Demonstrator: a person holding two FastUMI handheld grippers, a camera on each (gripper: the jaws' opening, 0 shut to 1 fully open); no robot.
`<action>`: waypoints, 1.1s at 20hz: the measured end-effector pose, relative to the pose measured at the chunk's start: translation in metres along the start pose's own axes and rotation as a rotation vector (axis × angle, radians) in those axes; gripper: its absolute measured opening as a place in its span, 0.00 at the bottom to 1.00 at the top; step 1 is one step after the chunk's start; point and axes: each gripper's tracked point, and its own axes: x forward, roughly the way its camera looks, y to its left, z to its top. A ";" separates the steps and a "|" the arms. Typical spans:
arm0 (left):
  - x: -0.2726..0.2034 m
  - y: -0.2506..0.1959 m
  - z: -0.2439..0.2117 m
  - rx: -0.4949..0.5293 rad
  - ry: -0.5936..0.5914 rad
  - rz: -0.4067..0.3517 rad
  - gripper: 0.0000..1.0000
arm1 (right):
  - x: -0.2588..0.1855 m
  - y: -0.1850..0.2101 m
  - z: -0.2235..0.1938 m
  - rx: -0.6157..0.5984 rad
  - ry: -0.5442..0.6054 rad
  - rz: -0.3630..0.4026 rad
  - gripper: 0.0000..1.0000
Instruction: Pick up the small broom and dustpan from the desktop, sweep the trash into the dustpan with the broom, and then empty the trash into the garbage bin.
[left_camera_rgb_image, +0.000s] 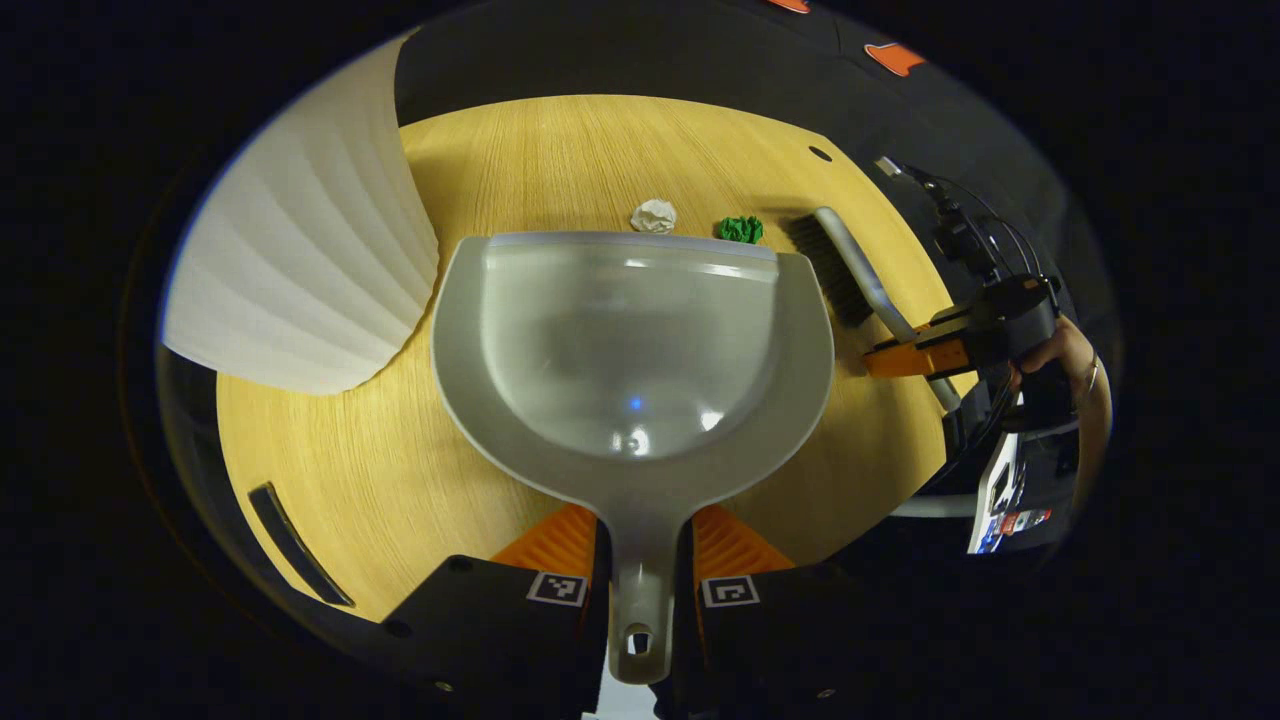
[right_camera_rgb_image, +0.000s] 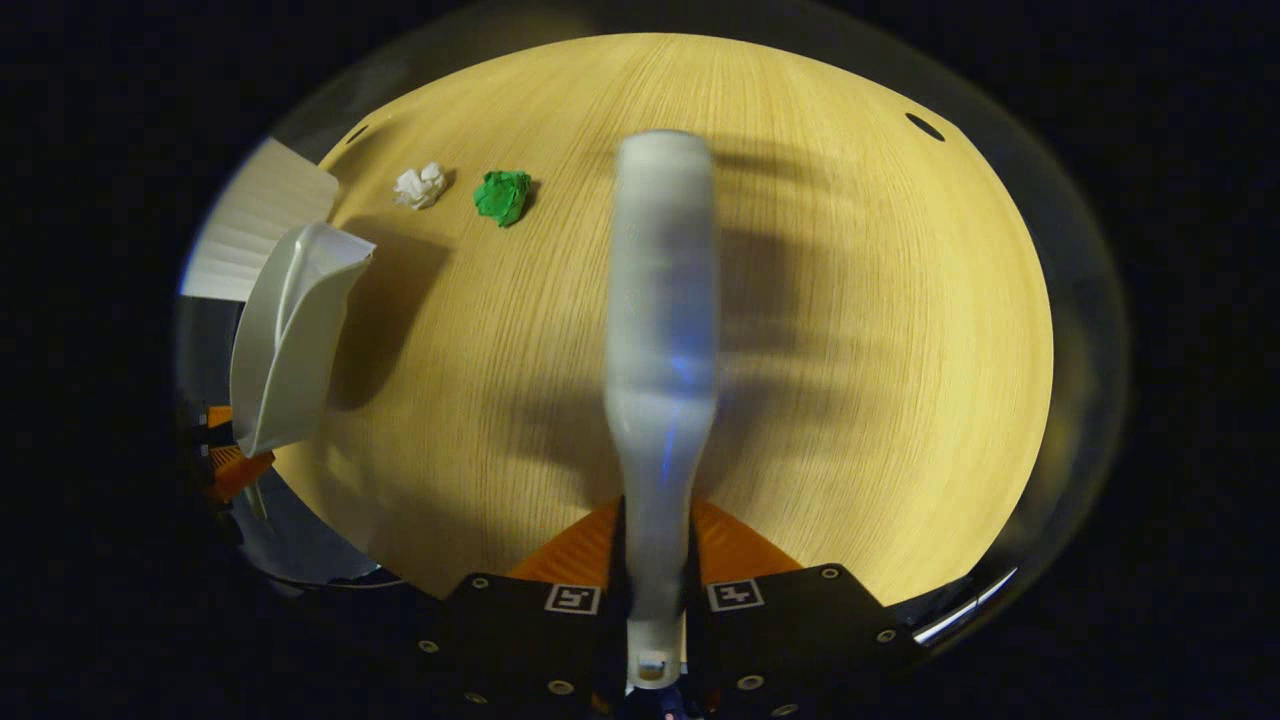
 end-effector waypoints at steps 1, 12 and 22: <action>0.001 0.001 -0.001 0.021 0.005 -0.001 0.27 | -0.005 0.003 0.005 0.008 -0.028 0.014 0.22; 0.013 0.032 0.014 0.398 0.068 -0.031 0.27 | -0.043 -0.015 0.108 -0.108 -0.238 -0.040 0.17; 0.037 0.049 0.013 0.437 0.121 -0.049 0.27 | -0.009 0.033 0.133 -0.331 -0.207 0.020 0.17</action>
